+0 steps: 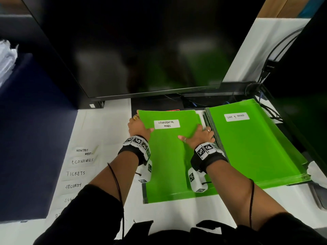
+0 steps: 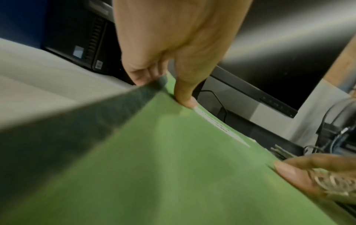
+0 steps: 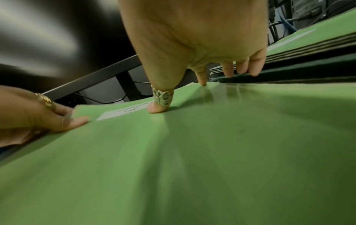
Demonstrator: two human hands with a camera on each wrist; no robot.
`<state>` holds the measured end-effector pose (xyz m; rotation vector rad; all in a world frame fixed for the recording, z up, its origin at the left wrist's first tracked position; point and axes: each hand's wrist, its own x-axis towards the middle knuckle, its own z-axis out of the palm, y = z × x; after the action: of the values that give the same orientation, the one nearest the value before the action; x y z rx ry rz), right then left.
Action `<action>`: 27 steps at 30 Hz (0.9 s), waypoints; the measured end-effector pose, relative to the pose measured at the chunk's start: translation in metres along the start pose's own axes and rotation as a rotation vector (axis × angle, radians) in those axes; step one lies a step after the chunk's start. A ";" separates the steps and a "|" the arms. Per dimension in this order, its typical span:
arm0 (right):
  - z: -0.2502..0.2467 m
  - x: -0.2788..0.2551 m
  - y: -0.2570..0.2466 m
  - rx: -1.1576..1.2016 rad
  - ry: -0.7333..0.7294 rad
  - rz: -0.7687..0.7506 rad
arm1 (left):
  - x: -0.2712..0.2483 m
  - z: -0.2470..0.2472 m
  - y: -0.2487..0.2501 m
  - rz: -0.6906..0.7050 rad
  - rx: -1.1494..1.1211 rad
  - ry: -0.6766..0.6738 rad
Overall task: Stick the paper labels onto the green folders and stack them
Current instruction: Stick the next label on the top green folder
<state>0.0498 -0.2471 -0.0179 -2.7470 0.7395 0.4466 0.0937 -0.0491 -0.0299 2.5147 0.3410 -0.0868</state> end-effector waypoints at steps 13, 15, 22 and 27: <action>-0.008 -0.012 -0.003 0.401 0.044 -0.139 | -0.007 -0.026 0.012 0.110 -0.653 0.222; -0.014 -0.009 0.003 0.381 0.074 -0.100 | -0.003 -0.025 0.017 0.151 -0.565 0.151; -0.032 0.005 0.027 0.042 0.182 -0.129 | -0.011 -0.012 0.032 0.302 0.045 -0.469; 0.000 -0.012 0.012 0.001 -0.135 -0.258 | -0.023 -0.004 0.029 0.412 0.633 -0.663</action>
<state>0.0340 -0.2521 -0.0155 -2.7273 0.3456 0.5662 0.0786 -0.0747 -0.0076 2.8967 -0.5532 -0.9595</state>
